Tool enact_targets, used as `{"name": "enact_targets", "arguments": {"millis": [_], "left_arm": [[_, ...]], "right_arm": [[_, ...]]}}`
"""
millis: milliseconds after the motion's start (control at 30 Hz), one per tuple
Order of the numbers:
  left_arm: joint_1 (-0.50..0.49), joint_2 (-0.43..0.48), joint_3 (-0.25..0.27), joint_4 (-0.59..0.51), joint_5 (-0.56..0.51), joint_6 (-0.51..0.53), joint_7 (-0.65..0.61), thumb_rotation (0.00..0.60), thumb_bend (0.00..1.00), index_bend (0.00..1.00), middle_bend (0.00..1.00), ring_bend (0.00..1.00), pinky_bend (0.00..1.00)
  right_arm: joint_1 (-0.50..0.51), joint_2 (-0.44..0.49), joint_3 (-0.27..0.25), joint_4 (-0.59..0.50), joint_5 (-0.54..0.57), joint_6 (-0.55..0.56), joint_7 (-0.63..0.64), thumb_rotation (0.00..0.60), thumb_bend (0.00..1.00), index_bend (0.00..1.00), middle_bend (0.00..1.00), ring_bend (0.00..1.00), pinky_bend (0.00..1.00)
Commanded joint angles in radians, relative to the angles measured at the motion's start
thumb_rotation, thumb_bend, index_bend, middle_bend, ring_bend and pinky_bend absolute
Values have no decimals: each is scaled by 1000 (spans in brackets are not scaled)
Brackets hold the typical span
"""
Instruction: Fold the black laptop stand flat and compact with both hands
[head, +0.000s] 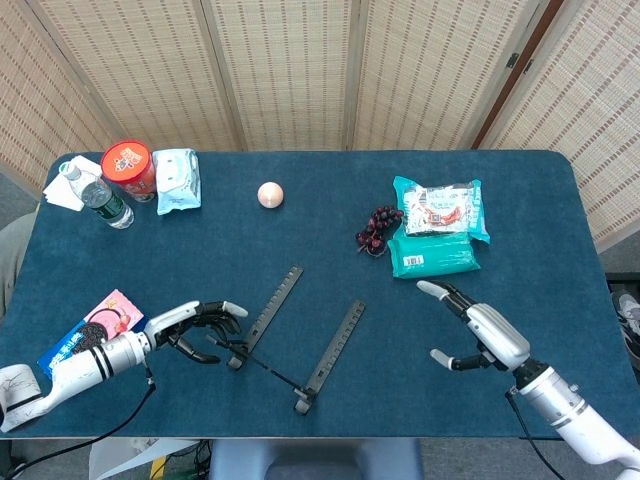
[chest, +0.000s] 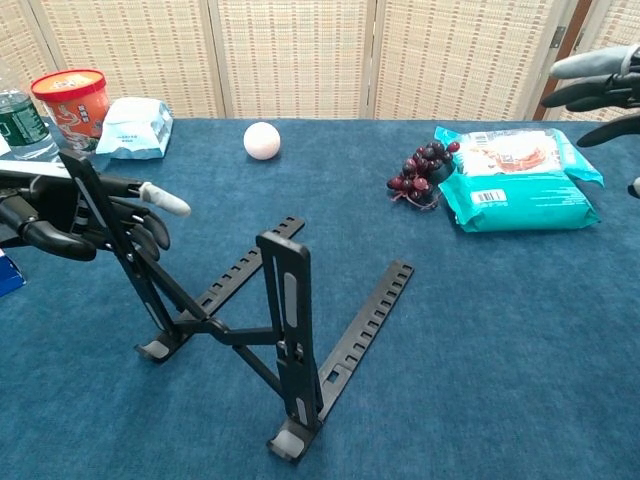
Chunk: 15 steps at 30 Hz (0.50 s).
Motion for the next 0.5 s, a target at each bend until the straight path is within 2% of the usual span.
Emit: {"name": "enact_targets", "arguments": {"millis": [33,500], "left_arm": [[-8,-4,14,4,2,8,-15,600,126,209,351,300,335],[-38,-29,20,12,-44,9,-28,600,126,209,359,305,354]], "right_arm": [[-3,1,3,2,0,-2,3,600,213,0,114,12,149],[-27,4,17,10,-12,12,17,600,213,0,114,12,149]]}}
